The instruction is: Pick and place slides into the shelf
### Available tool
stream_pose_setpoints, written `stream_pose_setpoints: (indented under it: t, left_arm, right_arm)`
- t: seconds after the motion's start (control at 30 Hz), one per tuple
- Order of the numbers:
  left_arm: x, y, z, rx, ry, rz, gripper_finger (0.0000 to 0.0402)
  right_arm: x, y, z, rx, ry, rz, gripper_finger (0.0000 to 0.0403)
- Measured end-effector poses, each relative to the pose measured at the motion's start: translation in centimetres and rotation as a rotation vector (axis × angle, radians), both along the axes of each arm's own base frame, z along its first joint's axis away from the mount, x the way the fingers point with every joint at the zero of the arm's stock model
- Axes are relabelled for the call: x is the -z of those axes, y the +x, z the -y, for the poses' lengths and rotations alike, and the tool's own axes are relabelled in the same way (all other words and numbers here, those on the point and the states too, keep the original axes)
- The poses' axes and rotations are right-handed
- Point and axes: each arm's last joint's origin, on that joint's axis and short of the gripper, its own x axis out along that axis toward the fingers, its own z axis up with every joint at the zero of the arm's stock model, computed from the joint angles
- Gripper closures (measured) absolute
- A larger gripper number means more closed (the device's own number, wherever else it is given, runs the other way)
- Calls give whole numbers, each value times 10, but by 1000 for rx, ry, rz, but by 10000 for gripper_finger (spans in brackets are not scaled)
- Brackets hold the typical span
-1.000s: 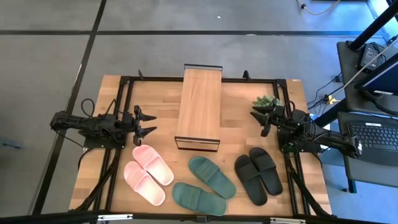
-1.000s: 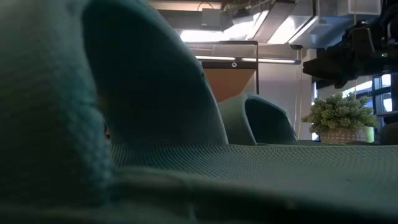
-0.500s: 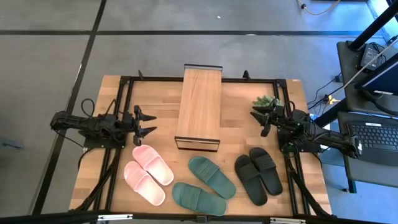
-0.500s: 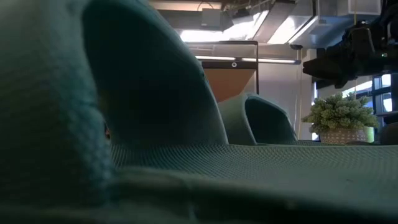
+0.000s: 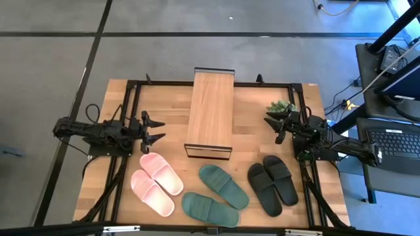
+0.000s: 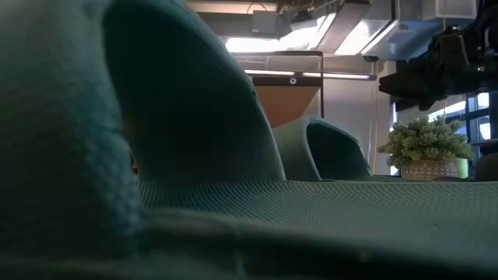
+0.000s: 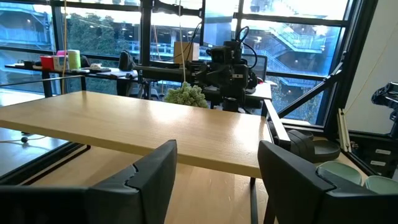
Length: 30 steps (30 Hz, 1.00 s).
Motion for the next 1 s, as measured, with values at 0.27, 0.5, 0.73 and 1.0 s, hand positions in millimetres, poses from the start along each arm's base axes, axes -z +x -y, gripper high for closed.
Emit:
stream_pose_setpoints:
  t: [0.27, 0.5, 0.73, 1.0]
  left_arm:
    - [0, 0, 0, 0, 0, 0, 185]
    - [0, 0, 0, 0, 0, 0, 185]
    - [0, 0, 0, 0, 0, 0, 185]
    - [0, 0, 0, -1, 7, -1, 185]
  right_arm:
    - [0, 0, 0, 0, -1, 0, 257]
    - [0, 0, 0, 0, -1, 0, 257]
    - [0, 0, 0, 1, 0, 1, 257]
    - [0, 0, 0, 1, 0, 0, 257]
